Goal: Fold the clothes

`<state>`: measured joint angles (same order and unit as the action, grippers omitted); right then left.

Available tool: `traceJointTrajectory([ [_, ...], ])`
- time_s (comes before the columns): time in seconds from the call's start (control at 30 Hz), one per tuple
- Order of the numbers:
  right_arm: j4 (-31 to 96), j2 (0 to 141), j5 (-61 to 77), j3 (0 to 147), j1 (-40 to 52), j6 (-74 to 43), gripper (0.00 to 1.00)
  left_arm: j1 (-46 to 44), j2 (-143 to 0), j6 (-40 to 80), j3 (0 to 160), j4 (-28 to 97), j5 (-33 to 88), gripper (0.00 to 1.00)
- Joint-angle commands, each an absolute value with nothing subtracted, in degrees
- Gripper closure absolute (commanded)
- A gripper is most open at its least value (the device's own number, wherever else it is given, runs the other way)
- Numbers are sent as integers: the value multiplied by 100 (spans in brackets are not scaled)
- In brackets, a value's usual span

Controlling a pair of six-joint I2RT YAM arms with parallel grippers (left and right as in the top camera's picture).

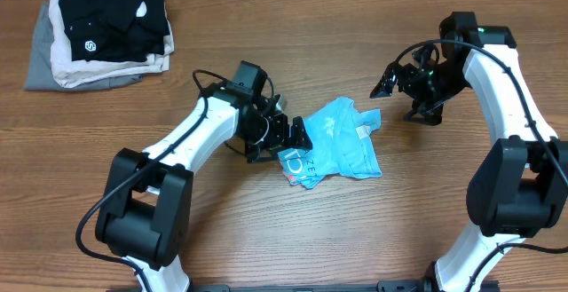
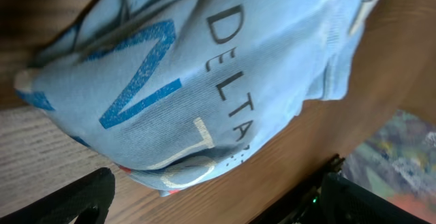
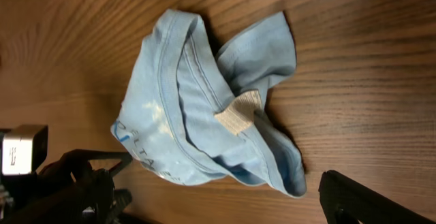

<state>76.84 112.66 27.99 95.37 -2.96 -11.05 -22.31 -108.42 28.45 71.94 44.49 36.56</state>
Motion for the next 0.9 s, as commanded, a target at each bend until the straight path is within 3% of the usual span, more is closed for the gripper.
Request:
traceJointTrajectory([
  [0.0,7738,11126,2670,9677,-298,-864,0,-2335,-11061,3647,7085,4473,3330,1],
  [0.3,7749,11126,2550,9677,-298,-825,0,-2366,-11627,3990,6823,3540,3138,2],
  [0.43,7822,11126,2547,9677,-298,-810,0,-2375,-11848,4141,6823,3124,3155,9],
  [0.53,7861,11126,2550,9677,-298,-777,1,-2381,-11968,4139,6825,2749,3159,30],
  [0.57,7876,11126,2550,9677,-298,-777,1,-2377,-12016,4136,6825,2628,3146,42],
  [0.67,7935,11126,2550,9677,-298,-779,2,-2272,-12044,4066,6827,2261,3035,96],
  [0.87,8103,11126,2547,9677,-298,-757,2,-1747,-12042,3299,6921,1557,2928,96],
])
